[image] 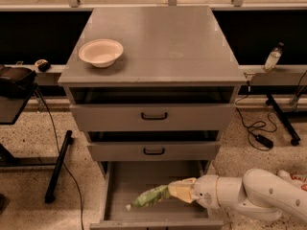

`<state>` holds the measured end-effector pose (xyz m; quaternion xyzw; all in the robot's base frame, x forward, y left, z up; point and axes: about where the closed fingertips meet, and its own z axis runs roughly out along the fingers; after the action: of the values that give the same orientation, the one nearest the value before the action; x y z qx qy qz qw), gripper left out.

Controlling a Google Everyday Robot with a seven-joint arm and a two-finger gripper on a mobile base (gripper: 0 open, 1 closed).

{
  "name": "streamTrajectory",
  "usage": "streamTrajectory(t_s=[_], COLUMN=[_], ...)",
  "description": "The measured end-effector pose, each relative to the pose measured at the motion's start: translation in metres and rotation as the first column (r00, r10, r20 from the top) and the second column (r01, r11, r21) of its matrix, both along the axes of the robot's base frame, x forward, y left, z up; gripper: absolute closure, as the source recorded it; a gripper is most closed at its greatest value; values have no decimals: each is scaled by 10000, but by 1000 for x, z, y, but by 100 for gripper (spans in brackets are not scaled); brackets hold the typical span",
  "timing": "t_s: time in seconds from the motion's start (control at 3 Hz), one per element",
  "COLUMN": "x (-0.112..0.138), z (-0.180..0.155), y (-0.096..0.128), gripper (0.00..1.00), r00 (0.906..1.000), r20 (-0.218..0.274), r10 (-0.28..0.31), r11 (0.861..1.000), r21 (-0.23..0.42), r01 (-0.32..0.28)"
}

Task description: Place green jalapeno chip bag into bottom drawer

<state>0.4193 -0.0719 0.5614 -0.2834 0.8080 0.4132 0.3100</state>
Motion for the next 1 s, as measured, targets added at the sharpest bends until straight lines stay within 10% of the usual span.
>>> streamTrajectory(t_s=[0.33,1.0], x=[42,127], z=[-43,-146], y=[-8,-43], gripper=[100,100], r00=[9975,9522], r20=[232,1802], r10=[-662,-2465], r11=[9969,9681], r21=[-416,-1], r01=[671,2506])
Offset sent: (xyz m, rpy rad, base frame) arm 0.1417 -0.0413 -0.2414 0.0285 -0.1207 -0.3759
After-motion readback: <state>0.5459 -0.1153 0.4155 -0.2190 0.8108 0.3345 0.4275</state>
